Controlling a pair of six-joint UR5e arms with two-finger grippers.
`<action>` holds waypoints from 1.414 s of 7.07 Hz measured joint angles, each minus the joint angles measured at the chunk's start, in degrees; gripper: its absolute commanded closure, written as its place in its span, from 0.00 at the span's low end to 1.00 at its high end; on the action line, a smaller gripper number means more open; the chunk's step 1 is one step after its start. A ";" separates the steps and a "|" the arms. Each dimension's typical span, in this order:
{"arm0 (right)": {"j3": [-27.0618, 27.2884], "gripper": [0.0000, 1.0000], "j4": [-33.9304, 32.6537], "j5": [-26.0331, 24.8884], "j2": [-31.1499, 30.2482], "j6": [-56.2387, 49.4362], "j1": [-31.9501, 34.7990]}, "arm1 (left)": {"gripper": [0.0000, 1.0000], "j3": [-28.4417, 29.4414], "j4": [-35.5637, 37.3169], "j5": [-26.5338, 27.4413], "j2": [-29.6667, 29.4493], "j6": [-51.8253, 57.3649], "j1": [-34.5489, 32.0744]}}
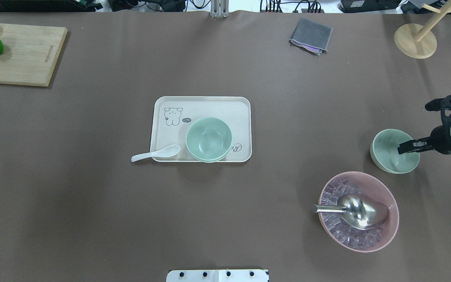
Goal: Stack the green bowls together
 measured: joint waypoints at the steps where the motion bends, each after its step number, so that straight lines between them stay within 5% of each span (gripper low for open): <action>1: 0.06 1.00 0.10 0.01 -0.23 0.03 -0.10 | 0.01 -0.03 -0.03 0.01 0.02 -0.02 0.01; 7: 4.58 1.00 -0.66 1.37 1.57 -0.52 0.57 | 0.01 0.40 -0.12 0.07 0.06 -0.06 0.19; 10: 5.46 1.00 -14.14 2.28 17.19 1.04 1.22 | 0.01 0.73 -0.12 0.07 0.30 -0.04 0.26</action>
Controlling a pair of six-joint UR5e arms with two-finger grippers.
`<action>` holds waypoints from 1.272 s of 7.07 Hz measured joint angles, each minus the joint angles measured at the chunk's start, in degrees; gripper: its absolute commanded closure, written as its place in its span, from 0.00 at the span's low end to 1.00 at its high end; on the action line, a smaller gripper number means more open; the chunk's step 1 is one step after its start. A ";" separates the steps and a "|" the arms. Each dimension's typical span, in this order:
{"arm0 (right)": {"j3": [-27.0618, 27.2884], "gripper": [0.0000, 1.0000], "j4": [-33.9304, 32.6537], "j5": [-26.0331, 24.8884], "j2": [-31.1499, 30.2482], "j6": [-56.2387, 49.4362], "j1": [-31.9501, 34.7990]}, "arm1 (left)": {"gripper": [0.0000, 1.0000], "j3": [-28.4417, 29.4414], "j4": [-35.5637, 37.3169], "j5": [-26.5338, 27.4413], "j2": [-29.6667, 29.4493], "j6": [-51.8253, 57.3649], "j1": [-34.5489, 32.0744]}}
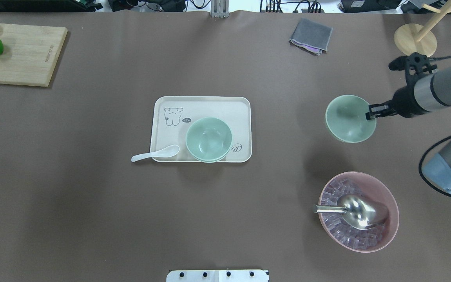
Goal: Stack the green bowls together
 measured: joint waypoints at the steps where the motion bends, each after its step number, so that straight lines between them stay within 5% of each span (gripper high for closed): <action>1: -0.17 1.00 -5.05 -0.18 6.09 3.20 -1.76 | 0.01 0.16 0.00 0.00 0.20 0.00 0.00; 5: -2.80 1.00 -10.90 -8.90 20.74 29.33 -16.24 | 0.01 0.61 -0.13 -0.49 1.42 -0.05 0.00; 9: -3.03 1.00 -19.30 -11.39 28.06 32.63 -20.17 | 0.01 0.70 0.09 -6.06 5.63 0.00 -4.13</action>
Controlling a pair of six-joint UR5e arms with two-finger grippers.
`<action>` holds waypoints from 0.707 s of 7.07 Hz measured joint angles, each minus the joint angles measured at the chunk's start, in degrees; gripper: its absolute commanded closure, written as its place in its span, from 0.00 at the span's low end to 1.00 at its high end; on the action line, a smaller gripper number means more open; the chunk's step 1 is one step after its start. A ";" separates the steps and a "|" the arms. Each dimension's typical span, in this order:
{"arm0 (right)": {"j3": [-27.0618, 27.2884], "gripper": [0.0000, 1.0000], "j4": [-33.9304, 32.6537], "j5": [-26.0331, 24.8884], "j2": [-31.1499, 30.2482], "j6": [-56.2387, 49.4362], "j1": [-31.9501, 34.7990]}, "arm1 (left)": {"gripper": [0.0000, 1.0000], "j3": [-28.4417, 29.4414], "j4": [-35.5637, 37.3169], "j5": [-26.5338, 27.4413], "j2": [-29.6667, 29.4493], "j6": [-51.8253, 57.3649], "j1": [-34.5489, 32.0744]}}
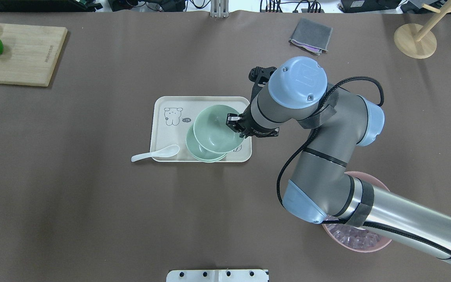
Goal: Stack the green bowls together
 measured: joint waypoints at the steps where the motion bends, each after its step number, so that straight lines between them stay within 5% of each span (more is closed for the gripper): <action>1: -0.13 1.00 -0.67 -0.19 0.43 0.25 -0.74 | 0.01 0.02 0.01 -0.12 0.97 0.08 -0.92; 5: -3.47 1.00 -0.92 -0.66 3.75 1.67 -1.76 | 0.01 0.76 0.02 -0.17 2.08 0.18 -1.73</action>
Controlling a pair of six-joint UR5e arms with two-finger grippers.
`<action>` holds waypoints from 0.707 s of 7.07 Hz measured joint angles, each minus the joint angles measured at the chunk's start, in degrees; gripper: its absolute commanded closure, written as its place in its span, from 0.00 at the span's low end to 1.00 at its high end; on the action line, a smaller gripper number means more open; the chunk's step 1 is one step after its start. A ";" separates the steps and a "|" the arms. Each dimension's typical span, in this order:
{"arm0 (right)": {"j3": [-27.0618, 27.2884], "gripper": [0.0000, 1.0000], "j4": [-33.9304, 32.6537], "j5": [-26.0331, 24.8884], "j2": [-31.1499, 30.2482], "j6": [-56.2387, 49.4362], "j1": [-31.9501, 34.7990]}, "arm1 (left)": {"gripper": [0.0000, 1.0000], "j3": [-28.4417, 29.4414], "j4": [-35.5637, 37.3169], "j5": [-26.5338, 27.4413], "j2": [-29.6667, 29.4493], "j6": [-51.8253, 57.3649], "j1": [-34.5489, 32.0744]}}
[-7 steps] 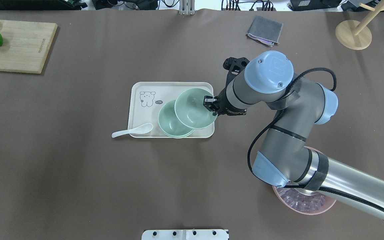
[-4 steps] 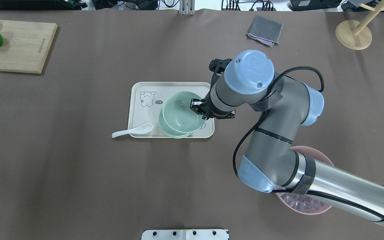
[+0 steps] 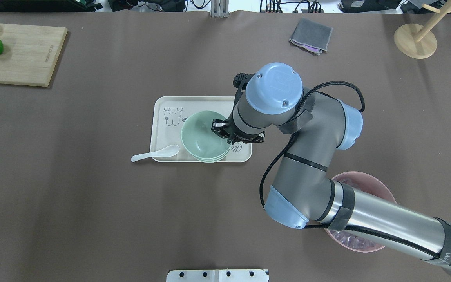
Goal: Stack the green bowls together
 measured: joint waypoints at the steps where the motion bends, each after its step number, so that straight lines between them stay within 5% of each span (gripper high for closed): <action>1: -1.25 1.00 0.03 -0.27 0.66 0.06 -0.01 | 0.01 0.15 0.00 -0.01 0.02 0.00 0.00; 5: -3.06 1.00 0.22 -0.92 1.16 -0.04 0.07 | 0.01 0.36 0.00 -0.01 0.01 0.00 0.07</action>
